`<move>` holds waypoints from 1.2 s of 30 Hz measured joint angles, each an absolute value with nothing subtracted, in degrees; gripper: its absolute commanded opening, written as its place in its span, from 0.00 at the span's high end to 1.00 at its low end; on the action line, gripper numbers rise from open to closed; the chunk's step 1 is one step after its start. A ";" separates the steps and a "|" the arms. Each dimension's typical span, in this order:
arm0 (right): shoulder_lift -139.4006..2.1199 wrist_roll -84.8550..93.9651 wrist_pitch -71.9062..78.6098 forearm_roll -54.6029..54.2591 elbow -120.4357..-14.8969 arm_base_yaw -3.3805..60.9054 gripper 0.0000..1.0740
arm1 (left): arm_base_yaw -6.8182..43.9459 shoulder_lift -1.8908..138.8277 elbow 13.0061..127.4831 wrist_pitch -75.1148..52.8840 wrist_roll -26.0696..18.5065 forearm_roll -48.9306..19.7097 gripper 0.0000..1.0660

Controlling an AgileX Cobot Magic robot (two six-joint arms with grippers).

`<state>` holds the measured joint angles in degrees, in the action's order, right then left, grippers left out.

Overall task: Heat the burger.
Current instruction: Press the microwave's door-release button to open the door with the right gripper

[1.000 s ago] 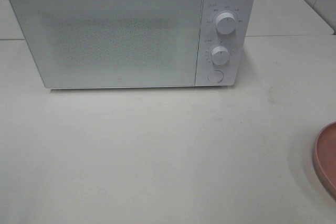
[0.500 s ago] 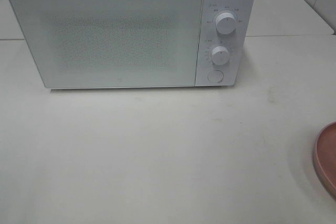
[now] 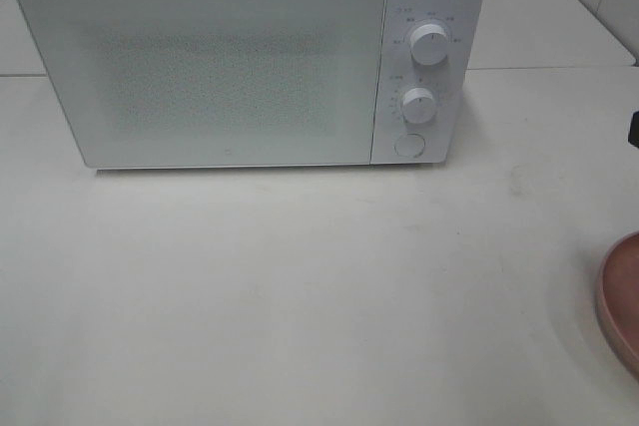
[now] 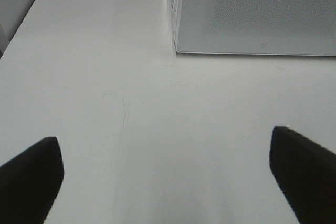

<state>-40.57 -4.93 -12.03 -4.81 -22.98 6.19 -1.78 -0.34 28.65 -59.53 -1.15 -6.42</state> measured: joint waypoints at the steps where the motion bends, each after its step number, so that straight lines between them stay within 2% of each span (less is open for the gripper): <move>1: -41.42 -4.93 -10.89 -4.81 -22.80 6.19 0.31 | -1.78 -0.34 28.65 -59.53 -1.15 -6.42 0.06; 10: -50.71 -4.87 0.00 -4.81 -22.46 6.19 0.31 | -1.78 -0.34 28.65 -59.53 -1.15 -6.42 0.06; 26: -69.44 -4.41 28.42 -3.50 -21.20 6.25 0.31 | -1.78 -0.34 28.65 -59.53 -1.15 -6.42 0.06; 32: -75.00 1.09 38.96 -6.59 -17.93 9.97 0.31 | -1.78 -0.34 28.65 -59.53 -1.15 -6.42 0.06; 36: -79.76 8.31 45.95 -14.38 -16.90 16.33 0.31 | -1.78 -0.34 28.65 -59.53 -1.15 -6.47 0.06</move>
